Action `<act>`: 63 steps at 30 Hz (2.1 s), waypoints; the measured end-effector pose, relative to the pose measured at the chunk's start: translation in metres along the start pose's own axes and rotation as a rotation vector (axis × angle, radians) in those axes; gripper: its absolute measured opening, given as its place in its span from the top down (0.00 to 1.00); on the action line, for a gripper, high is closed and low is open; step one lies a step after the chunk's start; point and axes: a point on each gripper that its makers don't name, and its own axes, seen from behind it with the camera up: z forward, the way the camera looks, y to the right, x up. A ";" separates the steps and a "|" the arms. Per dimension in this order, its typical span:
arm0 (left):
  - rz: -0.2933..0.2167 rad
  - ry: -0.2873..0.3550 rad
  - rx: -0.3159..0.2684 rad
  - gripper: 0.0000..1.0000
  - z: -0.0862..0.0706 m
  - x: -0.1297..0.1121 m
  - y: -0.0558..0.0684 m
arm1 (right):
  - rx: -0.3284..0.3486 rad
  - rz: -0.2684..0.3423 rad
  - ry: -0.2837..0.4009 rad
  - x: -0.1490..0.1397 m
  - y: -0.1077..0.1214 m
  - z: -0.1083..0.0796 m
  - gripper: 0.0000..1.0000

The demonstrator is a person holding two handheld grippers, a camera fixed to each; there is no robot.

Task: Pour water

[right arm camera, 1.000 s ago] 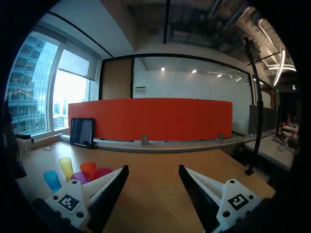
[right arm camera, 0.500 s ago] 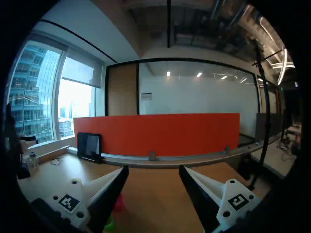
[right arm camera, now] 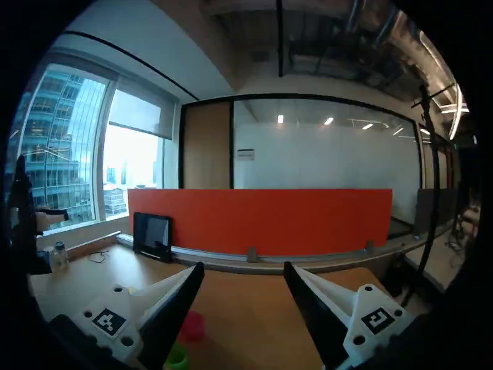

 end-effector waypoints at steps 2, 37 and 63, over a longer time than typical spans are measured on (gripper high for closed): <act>-0.002 -0.008 -0.022 0.03 0.001 -0.002 0.004 | 0.027 -0.009 -0.006 0.000 -0.005 0.000 0.00; 0.057 -0.100 -0.293 0.03 -0.013 -0.056 0.065 | 0.504 -0.081 -0.119 -0.030 -0.089 -0.027 0.00; 0.093 -0.268 -0.411 0.03 -0.014 -0.160 0.097 | 0.608 -0.192 -0.325 -0.150 -0.100 -0.027 0.00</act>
